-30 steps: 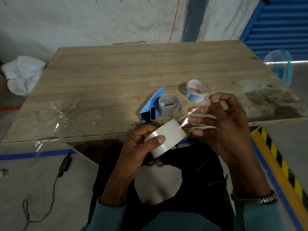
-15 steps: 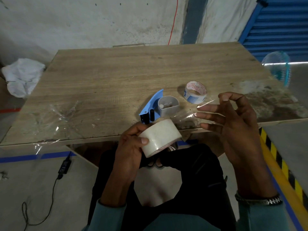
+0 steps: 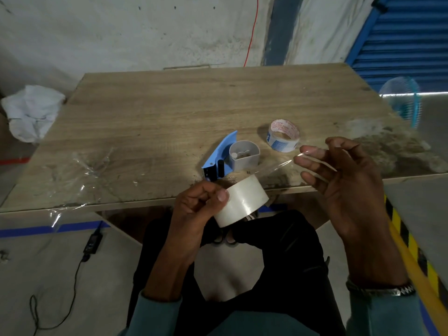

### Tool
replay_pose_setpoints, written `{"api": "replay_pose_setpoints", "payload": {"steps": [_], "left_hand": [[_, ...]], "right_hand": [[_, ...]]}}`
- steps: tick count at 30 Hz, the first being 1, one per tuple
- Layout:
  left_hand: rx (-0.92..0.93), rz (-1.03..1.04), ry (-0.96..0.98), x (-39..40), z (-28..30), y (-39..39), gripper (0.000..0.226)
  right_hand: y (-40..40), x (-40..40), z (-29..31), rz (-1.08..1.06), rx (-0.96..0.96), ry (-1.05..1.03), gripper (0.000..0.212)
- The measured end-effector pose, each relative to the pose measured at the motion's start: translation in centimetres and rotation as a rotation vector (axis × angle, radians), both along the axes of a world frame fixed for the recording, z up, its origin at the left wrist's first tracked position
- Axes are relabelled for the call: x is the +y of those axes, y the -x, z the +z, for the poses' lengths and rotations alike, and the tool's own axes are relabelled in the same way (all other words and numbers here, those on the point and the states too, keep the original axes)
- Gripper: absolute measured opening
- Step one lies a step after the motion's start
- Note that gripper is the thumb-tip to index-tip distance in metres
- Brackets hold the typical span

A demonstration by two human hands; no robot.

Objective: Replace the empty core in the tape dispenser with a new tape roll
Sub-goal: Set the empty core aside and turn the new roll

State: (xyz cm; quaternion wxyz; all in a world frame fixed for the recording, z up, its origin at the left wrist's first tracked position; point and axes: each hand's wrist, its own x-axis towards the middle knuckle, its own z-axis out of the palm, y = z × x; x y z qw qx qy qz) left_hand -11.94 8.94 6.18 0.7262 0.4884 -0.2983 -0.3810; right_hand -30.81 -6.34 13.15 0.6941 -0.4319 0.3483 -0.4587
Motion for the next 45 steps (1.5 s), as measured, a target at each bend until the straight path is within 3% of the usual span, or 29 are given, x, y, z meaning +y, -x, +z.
{"api": "replay_pose_setpoints", "payload": {"steps": [3,6,13,20,23,29,33,36,42,45], "left_hand": [[-0.001,0.014,0.007,0.2,-0.1,-0.5,0.028],[-0.023,0.007,-0.007,0.1,-0.4,-0.5,0.016],[0.028,0.125,0.065,-0.2,-0.9,-0.5,0.016],[0.097,0.16,0.142,-0.2,-0.4,-0.8,0.011],[0.122,0.147,0.141,-0.1,-0.2,-0.8,0.01],[0.051,0.251,0.046,0.4,-0.3,-1.3,0.018],[0.041,0.22,0.016,0.9,0.6,-1.0,0.03],[0.132,0.134,0.088,0.9,0.9,-1.2,0.04],[0.081,0.093,0.113,0.9,0.5,-1.4,0.035],[0.078,0.145,0.088,0.8,0.3,-1.2,0.035]], "right_hand": [[0.6,-0.5,-0.1,-0.058,-0.018,0.008,0.013],[0.8,-0.7,-0.3,-0.074,-0.019,0.005,0.011],[1.3,-0.8,-1.1,-0.209,-0.039,-0.012,0.014],[1.1,-1.3,-2.0,-0.144,-0.03,-0.108,0.008],[1.5,-1.7,-2.4,-0.095,-0.045,-0.227,0.024],[3.8,-3.6,-3.5,0.022,-0.228,-0.543,0.03],[5.7,-5.0,-5.1,0.14,-0.367,-0.557,0.088],[6.9,-6.1,-6.7,0.144,-0.455,-0.546,0.085],[8.3,-6.7,-8.1,0.05,-0.654,-0.517,0.101],[8.9,-7.0,-8.9,-0.006,-0.924,-0.586,0.095]]}}
